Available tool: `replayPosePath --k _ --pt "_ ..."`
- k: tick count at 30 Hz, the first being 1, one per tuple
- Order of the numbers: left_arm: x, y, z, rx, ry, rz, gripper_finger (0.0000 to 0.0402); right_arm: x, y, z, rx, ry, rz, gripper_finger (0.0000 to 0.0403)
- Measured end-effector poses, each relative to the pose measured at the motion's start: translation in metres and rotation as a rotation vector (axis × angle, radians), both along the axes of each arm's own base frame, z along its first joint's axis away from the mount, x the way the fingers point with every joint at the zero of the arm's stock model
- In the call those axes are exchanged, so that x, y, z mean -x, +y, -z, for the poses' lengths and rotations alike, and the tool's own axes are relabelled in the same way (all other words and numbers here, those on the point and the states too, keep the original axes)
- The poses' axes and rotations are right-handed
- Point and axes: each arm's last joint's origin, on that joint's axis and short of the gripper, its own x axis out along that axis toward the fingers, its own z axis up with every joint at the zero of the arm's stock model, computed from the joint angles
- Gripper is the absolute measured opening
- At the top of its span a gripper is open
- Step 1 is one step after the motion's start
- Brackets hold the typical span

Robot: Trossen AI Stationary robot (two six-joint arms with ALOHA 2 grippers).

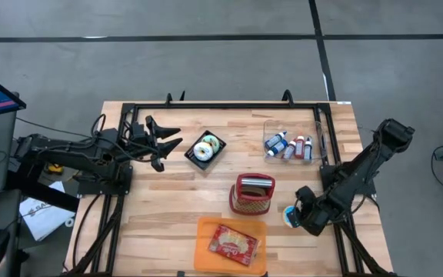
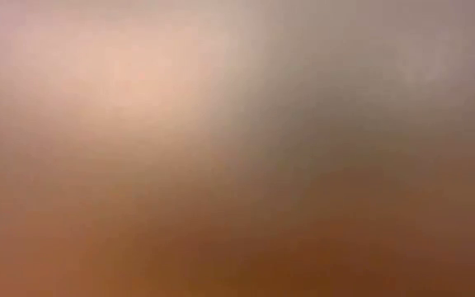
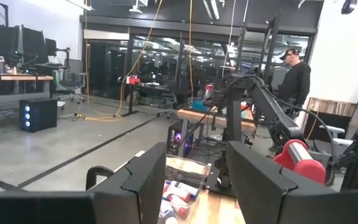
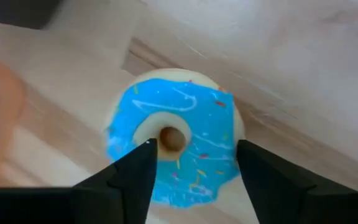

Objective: Pick & Place Food Item
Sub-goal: Put the blue donut into the black bin

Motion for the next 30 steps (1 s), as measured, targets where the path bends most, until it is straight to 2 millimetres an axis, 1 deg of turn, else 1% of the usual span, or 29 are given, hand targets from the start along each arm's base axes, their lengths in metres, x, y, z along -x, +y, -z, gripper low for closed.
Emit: replayPosePath --k 3,6,9,12,15,19,22,26,30 --pt "0.000 0.000 0.000 0.017 -0.006 0.003 0.0163 -0.002 0.003 0.010 0.012 0.042 -0.003 0.0231" --pt "0.000 0.000 0.000 0.020 -0.007 0.004 0.0163 -0.006 0.006 0.018 0.018 0.064 0.000 0.0236" --pt "0.000 0.000 0.000 0.038 -0.017 0.007 0.0163 -0.007 0.008 0.022 0.029 0.073 0.000 0.0229" --pt "0.000 0.000 0.000 0.042 -0.019 0.009 0.0163 -0.006 0.007 0.022 0.038 0.081 0.006 0.0209" --pt "0.000 0.000 -0.001 0.044 -0.021 0.009 0.0163 -0.004 0.004 0.018 0.051 0.075 0.032 0.0177" --pt "0.000 0.000 -0.001 0.045 -0.021 0.010 0.0163 -0.001 -0.004 0.014 0.113 0.047 0.048 0.0135" --pt "0.000 0.000 -0.001 0.045 -0.021 0.010 0.0163 -0.001 -0.007 0.010 0.140 0.014 0.069 0.0113" --pt "0.000 0.000 0.000 0.044 -0.019 0.010 0.0163 -0.003 -0.017 0.000 0.170 -0.059 0.114 0.0104" --pt "0.000 0.000 0.001 0.044 -0.009 0.009 0.0163 -0.003 -0.035 -0.016 0.223 -0.151 0.191 0.0103"
